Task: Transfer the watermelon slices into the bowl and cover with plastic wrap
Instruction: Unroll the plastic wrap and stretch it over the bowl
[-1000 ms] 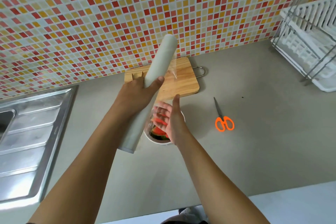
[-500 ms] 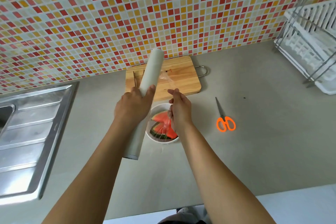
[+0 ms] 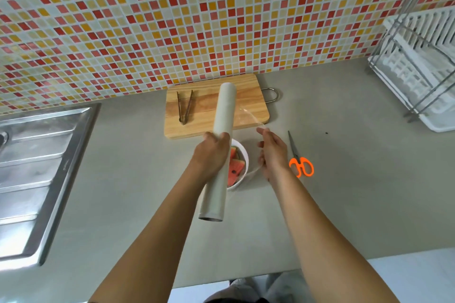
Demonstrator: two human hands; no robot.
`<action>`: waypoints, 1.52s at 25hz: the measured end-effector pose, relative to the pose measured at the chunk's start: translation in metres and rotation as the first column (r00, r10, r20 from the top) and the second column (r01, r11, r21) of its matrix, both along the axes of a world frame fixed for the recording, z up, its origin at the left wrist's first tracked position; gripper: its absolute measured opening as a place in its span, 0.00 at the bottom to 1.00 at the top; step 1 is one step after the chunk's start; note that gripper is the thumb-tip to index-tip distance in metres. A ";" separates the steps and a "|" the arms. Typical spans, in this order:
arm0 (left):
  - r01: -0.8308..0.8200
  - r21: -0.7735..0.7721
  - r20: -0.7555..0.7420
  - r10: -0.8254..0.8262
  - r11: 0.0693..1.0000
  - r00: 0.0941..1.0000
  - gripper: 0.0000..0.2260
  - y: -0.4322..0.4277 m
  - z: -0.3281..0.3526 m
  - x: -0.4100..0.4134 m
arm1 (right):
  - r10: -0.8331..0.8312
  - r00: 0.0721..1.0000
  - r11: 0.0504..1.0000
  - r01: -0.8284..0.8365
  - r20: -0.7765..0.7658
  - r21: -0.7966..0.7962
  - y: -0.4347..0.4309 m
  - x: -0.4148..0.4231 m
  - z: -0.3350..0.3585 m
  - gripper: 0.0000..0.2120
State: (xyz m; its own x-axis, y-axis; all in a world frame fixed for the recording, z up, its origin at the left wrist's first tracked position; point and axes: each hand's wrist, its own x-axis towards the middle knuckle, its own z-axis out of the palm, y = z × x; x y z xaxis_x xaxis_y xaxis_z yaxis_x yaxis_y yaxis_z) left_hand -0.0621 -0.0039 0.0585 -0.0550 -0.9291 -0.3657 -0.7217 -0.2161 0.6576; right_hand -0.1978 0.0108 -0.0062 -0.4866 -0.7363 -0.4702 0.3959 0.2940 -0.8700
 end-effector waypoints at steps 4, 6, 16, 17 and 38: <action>0.004 -0.082 0.106 0.005 0.997 0.994 0.17 0.005 -0.016 -0.008 | 0.051 0.995 0.999 -0.049 -0.082 0.021 0.004 -0.017 -0.021 0.14; -0.074 -0.109 0.150 0.090 0.991 0.985 0.19 0.007 -0.021 -0.006 | 0.080 0.983 0.997 -0.077 -0.163 0.021 0.003 -0.013 -0.034 0.14; -0.117 -0.242 0.199 0.168 0.963 0.966 0.20 0.019 -0.033 0.012 | 0.146 0.959 0.989 -0.142 -0.242 0.033 -0.011 0.013 -0.071 0.15; -0.135 -0.221 0.178 0.176 0.966 0.968 0.20 0.020 -0.033 0.012 | 0.144 0.960 0.989 -0.143 -0.240 0.021 -0.011 0.013 -0.073 0.15; -0.206 -0.028 0.050 0.207 0.978 0.977 0.20 0.010 -0.031 0.053 | 0.169 0.906 0.985 -0.171 -0.388 0.031 -0.011 0.010 -0.076 0.15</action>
State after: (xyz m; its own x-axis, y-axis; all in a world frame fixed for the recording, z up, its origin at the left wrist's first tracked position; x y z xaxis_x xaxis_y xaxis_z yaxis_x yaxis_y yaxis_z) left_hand -0.0092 0.0063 0.0273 0.1578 -0.9266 -0.3414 -0.6967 -0.3495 0.6265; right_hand -0.1874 -0.0005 -0.0820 -0.4974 -0.8254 -0.2671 -0.0289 0.3234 -0.9458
